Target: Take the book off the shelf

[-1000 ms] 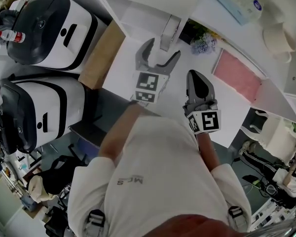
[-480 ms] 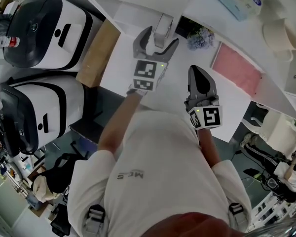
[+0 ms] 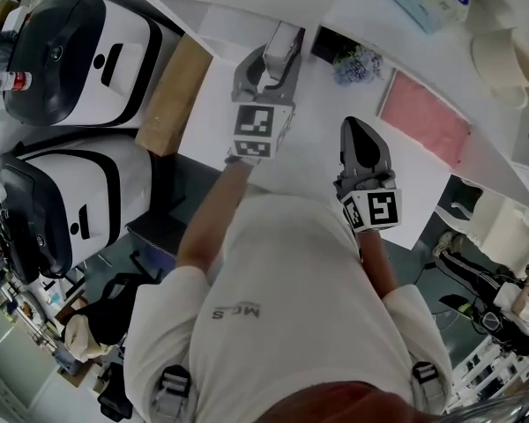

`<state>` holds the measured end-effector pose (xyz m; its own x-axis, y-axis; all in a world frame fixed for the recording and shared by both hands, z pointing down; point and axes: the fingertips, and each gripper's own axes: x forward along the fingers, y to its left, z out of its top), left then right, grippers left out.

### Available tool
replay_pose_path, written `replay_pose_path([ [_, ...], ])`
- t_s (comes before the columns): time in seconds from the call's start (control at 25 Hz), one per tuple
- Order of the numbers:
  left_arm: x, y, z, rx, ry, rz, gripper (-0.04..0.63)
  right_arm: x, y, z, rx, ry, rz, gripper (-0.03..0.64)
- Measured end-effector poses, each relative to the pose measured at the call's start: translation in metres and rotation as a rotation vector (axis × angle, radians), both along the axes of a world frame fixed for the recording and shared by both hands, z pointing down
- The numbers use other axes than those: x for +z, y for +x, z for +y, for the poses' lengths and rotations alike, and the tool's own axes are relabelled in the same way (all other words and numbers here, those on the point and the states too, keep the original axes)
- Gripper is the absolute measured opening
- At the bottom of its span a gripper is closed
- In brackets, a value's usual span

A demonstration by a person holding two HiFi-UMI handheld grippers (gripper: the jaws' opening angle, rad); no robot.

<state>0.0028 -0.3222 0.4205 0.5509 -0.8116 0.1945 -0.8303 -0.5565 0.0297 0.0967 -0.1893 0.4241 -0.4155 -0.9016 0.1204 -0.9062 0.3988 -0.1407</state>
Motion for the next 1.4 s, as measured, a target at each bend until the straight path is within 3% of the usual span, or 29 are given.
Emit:
replay_pose_path([
  [0.24,0.0,0.0,-0.003,-0.007,0.008,-0.037,0.167,0.0,-0.001,0.0,0.0,0.001,-0.001,-0.002],
  [0.72,-0.004,-0.005,0.008,-0.039,0.01,-0.032,0.161,-0.007,0.004,0.008,0.011,0.025,-0.002,-0.002],
  [1.4,-0.026,-0.043,0.072,-0.099,0.059,-0.005,0.158,-0.018,-0.024,0.042,-0.055,0.052,-0.003,-0.002],
])
